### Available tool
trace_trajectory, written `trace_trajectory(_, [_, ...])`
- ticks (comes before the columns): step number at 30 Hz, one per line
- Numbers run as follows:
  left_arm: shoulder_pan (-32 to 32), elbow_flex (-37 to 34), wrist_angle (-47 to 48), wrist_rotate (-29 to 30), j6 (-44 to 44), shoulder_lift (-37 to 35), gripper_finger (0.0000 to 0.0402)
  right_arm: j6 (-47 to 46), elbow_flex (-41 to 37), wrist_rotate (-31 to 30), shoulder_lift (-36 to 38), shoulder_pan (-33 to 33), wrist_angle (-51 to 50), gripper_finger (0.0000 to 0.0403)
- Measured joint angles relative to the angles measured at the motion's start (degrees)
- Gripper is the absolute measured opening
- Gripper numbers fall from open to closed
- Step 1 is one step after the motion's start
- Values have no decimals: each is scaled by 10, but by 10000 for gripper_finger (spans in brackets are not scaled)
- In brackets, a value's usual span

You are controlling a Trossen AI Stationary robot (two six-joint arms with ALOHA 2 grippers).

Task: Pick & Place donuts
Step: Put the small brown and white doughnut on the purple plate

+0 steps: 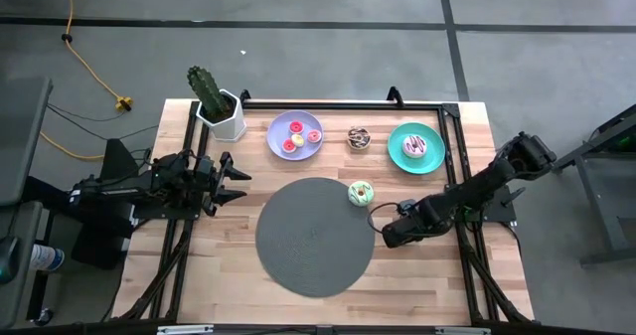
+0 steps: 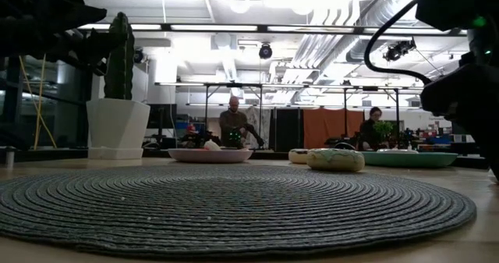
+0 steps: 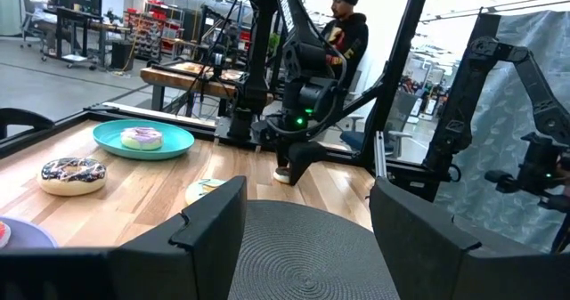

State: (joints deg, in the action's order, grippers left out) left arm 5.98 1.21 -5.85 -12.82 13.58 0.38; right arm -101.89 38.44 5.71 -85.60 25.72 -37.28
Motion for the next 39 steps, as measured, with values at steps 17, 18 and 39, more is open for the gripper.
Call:
trace_trajectory(17, [0, 0, 0, 0, 0, 0, 230, 15, -2, -6, -1, -2, 3, 249])
trace_trajectory(18, [0, 0, 0, 0, 0, 0, 230, 17, -2, -6, -1, -2, 3, 245])
trace_trajectory(39, [0, 0, 0, 0, 0, 0, 230, 24, -1, -9, -2, -2, -7, 210])
